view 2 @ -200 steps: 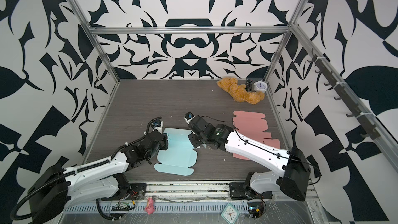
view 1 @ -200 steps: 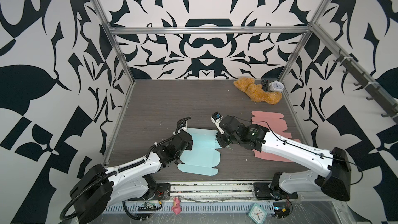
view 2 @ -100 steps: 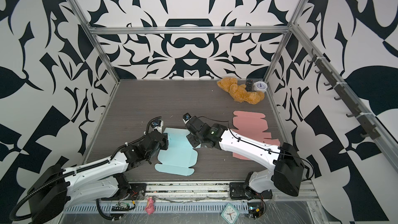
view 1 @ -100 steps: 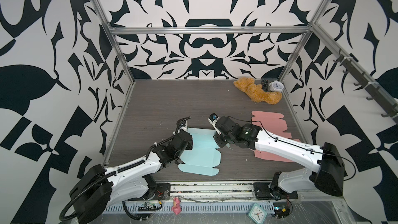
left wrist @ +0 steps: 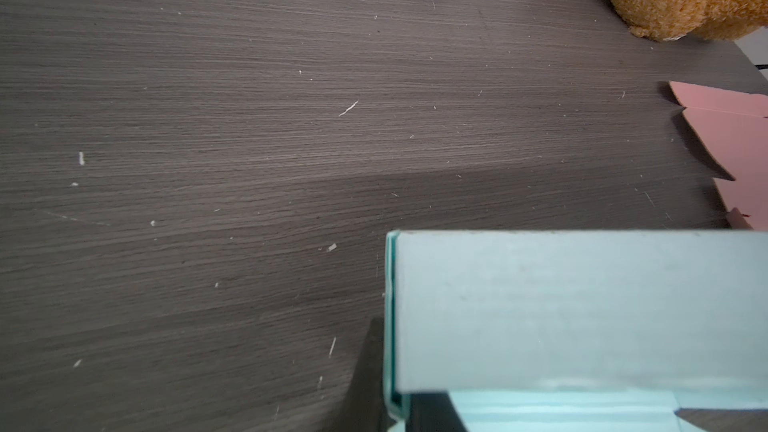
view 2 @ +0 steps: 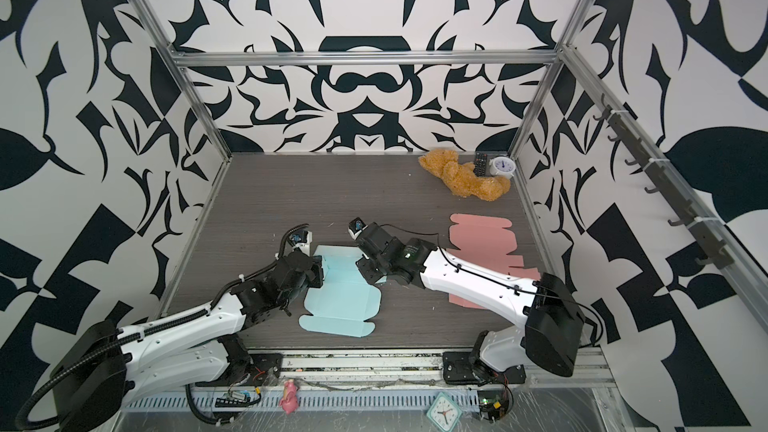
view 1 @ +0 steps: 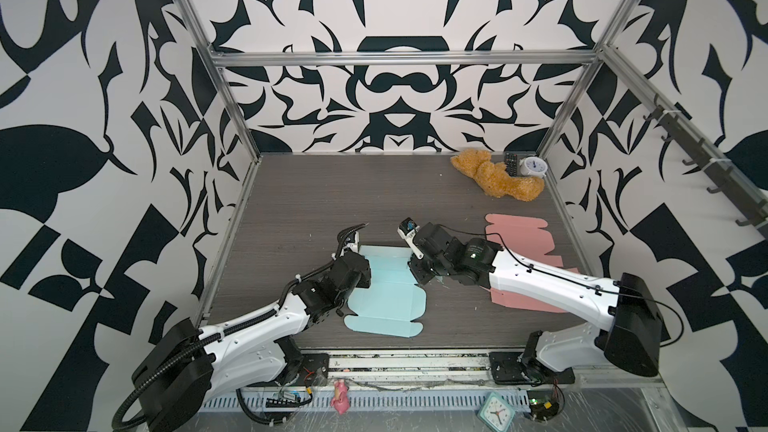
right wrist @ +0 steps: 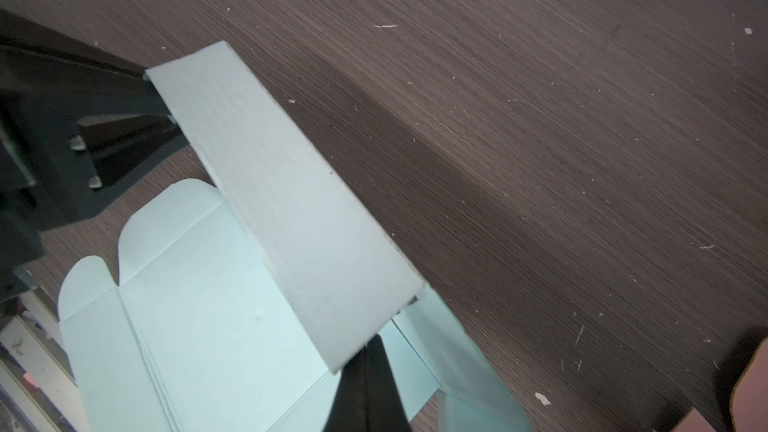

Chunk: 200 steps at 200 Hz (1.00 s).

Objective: Fold the paper box
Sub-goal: 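Push the raised end panel with the right gripper toward the left gripper's folded corner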

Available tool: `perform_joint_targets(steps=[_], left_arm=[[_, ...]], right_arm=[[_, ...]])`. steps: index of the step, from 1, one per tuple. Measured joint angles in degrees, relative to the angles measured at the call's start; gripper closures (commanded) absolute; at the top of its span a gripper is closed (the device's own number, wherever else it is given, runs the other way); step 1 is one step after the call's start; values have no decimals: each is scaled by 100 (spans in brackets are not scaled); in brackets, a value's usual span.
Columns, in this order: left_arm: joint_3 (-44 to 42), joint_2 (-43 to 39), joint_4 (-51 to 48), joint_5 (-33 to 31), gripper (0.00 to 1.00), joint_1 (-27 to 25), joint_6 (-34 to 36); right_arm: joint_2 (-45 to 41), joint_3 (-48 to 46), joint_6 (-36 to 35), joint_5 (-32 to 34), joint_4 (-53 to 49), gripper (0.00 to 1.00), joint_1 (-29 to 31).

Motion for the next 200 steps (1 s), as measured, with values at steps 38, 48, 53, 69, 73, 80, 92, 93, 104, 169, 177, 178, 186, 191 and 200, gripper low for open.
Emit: perform_joint_targets(steps=[38,48,53,69,73,80,92,93,104,169,177,178,186,191,200], left_arm=[[0,-63,-63,219,100,195,-74],[0,-63,-94,280,100,245,-90],[0,-63,-111,310,100,278,-98],[0,-63,-144,426,100,398,-138],[0,-66,-151,459,100,435,-149],[0,-74,-162,529,100,505,-166],[0,-105,-164,645,100,632,-195],[0,-111,-164,660,100,647,-197],[0,-164,-164,754,100,748,-227],[-4,-501,-164,1281,100,1193,-396],[-17,-538,-162,1351,100,1263,-424],[-20,-542,-160,1360,100,1270,-426],[-46,-588,-157,1440,100,1344,-459],[-61,-605,-157,1469,100,1373,-470],[-94,-643,-155,1545,100,1432,-498]], right_arm=[[-413,-188,-22,-28,243,100,22],[-623,-337,-37,-50,378,100,22],[-748,-435,-42,-61,461,100,22],[-1143,-761,-59,-94,673,100,22],[-1259,-859,-61,-107,739,100,22],[-1419,-994,-66,-109,813,100,22],[-1655,-1200,-79,-114,922,100,22],[-1681,-1224,-79,-111,938,100,22],[-1834,-1381,-81,-111,1038,100,22],[-2076,-2155,-35,-151,1620,100,22],[-2120,-2218,-22,-149,1676,100,22],[-2124,-2223,-22,-146,1679,100,22],[-2164,-2253,-2,-138,1711,100,22],[-2179,-2258,11,-127,1731,100,22],[-2208,-2264,44,-105,1781,100,22]])
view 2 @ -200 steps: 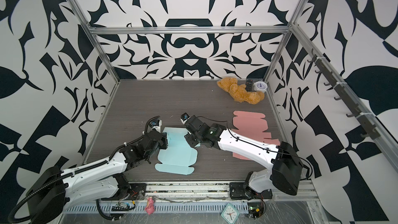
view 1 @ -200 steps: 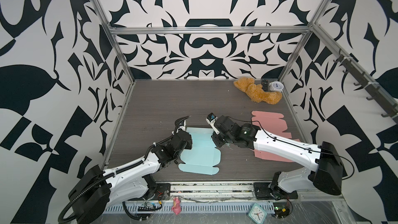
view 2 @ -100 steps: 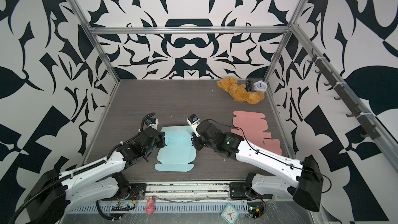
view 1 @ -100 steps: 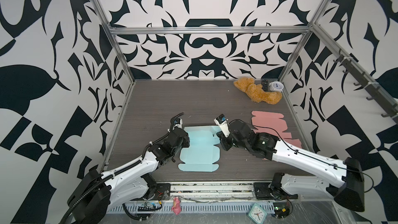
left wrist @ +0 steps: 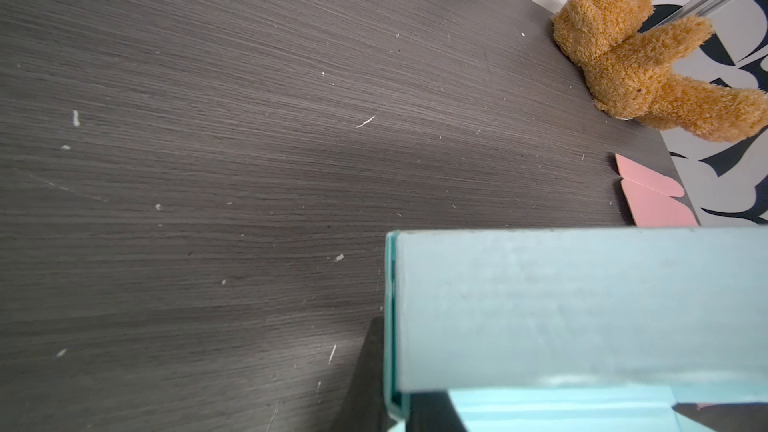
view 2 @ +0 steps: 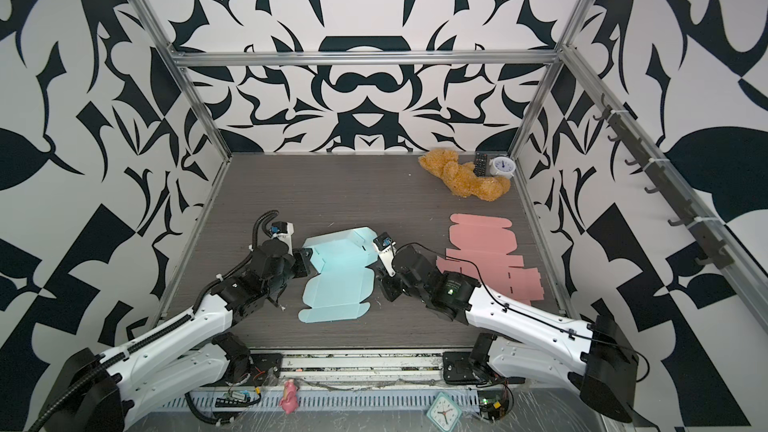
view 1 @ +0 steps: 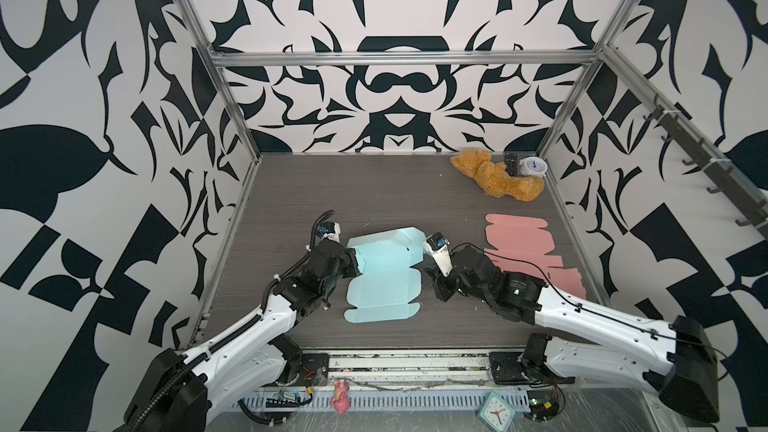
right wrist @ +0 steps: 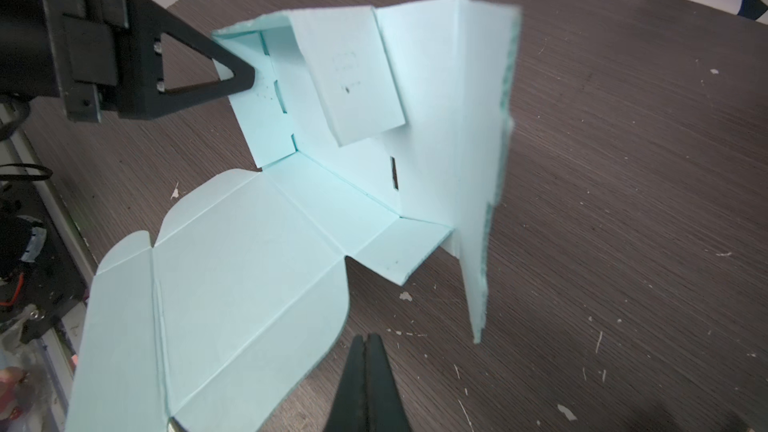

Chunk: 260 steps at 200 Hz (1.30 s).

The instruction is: Fold the paper box

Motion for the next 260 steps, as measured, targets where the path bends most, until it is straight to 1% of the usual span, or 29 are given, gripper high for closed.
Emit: perform_joint_targets(steps=[32,77,126,192,260], left_arm=[[-81,-42,20,186,100,76,-81],[-81,-76,42,317,100,76,-118],[-83,-232,42,385,100,79,-127],[-151,-238,39,404,100,79,-133],[-168,-238,46,411,100,83,-173]], right_arm=[[-76,-98,153,111,256,100,0],[249,-98,210,234,404,100,0],[372,-96,219,433,535,100,-2],[719,68,199,431,717,100,-2],[1174,299,197,184,988,100,-2]])
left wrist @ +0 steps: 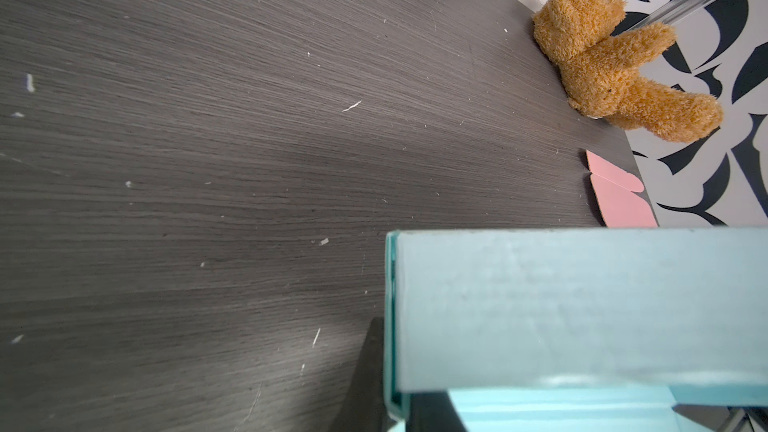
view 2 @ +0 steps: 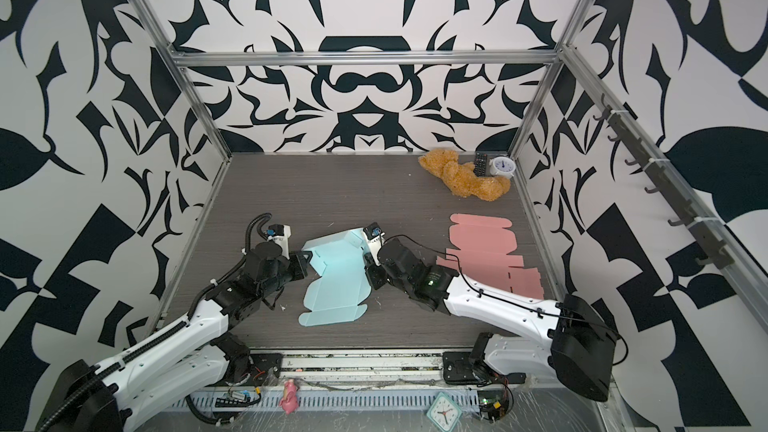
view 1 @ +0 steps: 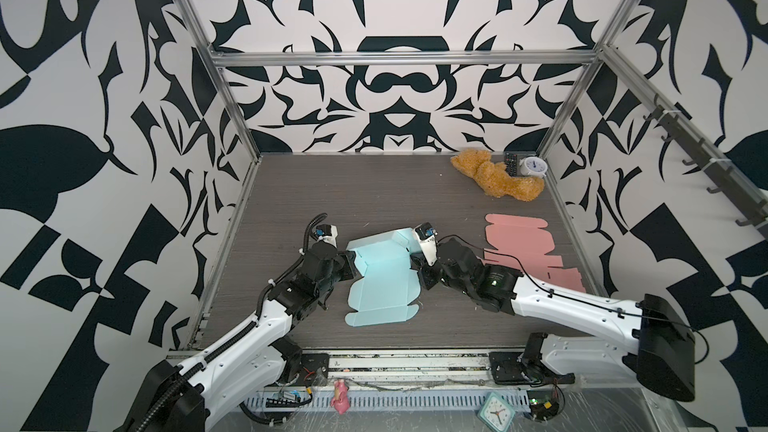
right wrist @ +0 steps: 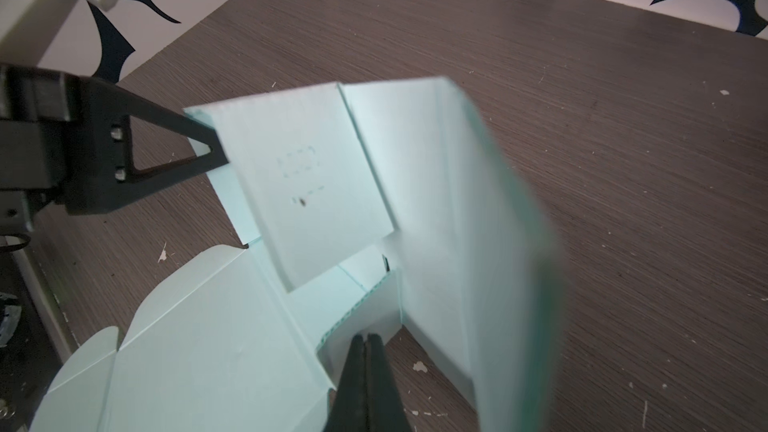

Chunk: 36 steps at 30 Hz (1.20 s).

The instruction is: Fold the paper box

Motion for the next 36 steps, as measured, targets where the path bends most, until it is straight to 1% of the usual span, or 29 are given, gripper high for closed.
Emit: perform_joint_targets(steps=[11,15,18,22,26,29,34,36], left_arm=[[-85,7,33,-2,100,13,4],[-85,11,31,-2,100,37,4],[-85,0,31,-2,100,63,7],[-85,-61,-4,24,100,146,31],[-85,-120,-96,149,100,358,81],[-85,-151,-192,286,100,562,118],[-85,-398,-378,503,100,750,260],[-85,-439,-420,546,100,785,295]], right_arm=[[155,48,76,-260,31,100,0],[74,57,85,-385,-24,92,0],[-210,57,26,-487,-192,86,0],[-905,57,-140,-597,-535,79,0],[-1482,63,-328,-643,-935,78,-46],[-1674,68,-389,-868,-1198,78,-284],[-1803,28,-267,-1620,-1193,77,-1202],[-1801,11,-201,-1838,-1150,77,-1370]])
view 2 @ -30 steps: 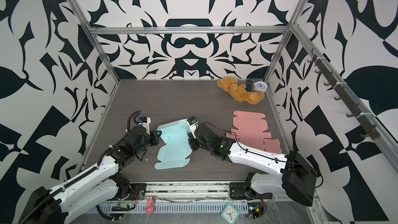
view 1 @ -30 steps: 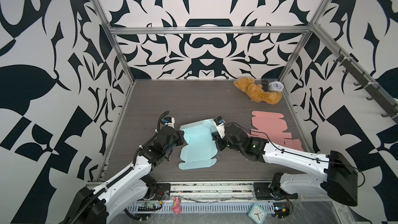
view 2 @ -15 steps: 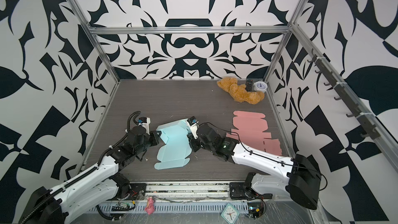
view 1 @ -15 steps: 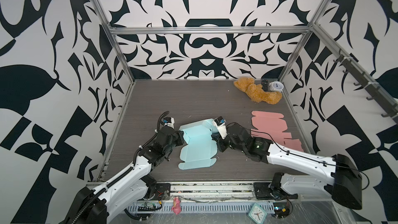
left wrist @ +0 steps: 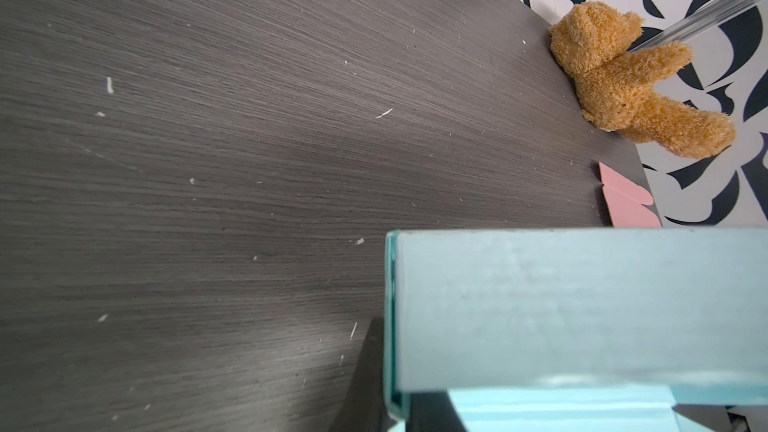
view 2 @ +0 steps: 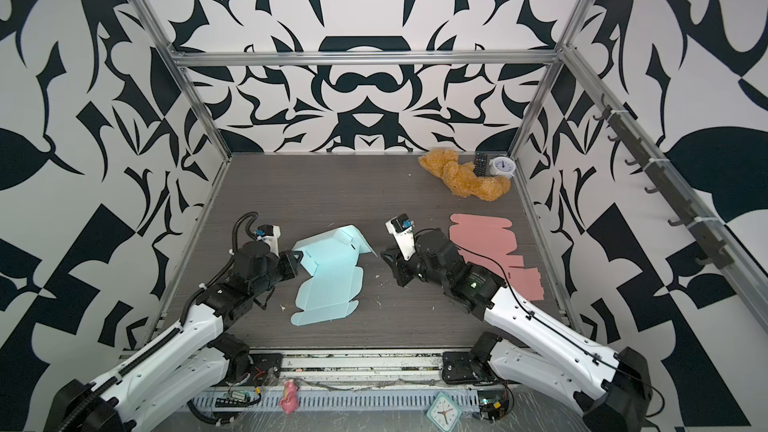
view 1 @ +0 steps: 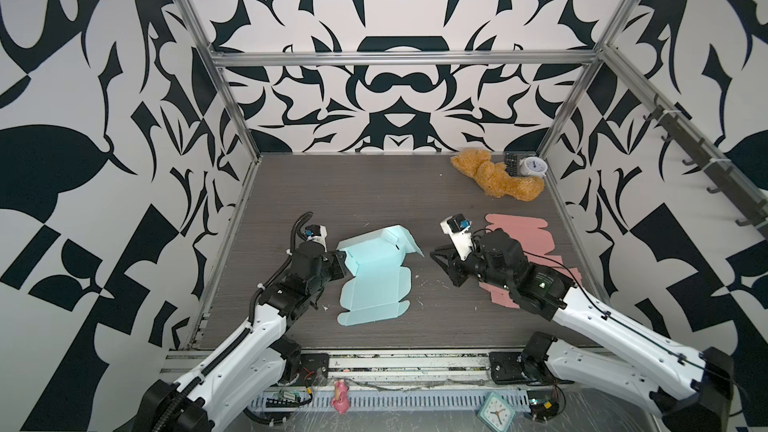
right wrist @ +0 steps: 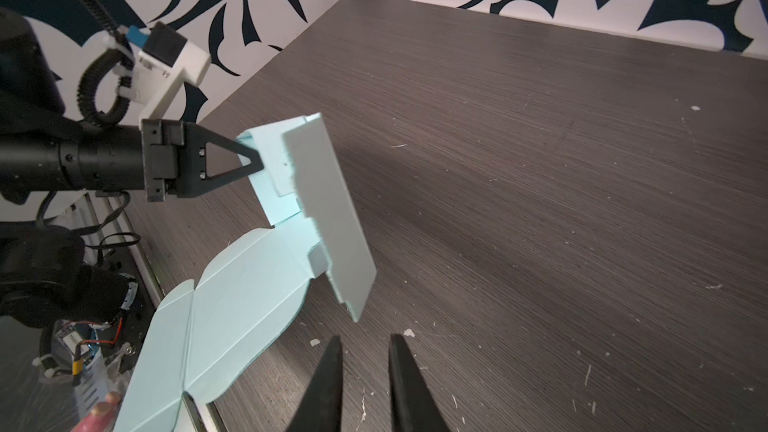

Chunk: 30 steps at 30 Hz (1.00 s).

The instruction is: Fold the paper box

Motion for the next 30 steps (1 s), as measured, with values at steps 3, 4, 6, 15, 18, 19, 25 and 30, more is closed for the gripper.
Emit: perform_joint_targets(steps=[3,4,6,15,18,19,25,30], left_arm=[[0,-33,-103,111,100,76,94],[0,-33,-149,173,100,125,136],[0,-31,-227,313,100,225,225],[0,26,-291,745,100,302,420],[0,103,-291,855,100,302,457],[0,138,-291,894,100,302,466],[0,289,-286,1049,100,302,509],[0,297,-278,1113,100,302,535]], right_arm=[[17,-33,63,-306,87,77,-138],[59,-55,83,-452,177,77,-210],[286,-85,101,-802,437,75,-365],[1019,-321,-192,-1784,986,70,-494],[1047,-321,-293,-2033,1193,70,-494],[1071,-321,-308,-2105,1266,70,-494],[1394,-321,-332,-2470,1576,69,-494],[1716,-319,-332,-2686,1670,69,-494]])
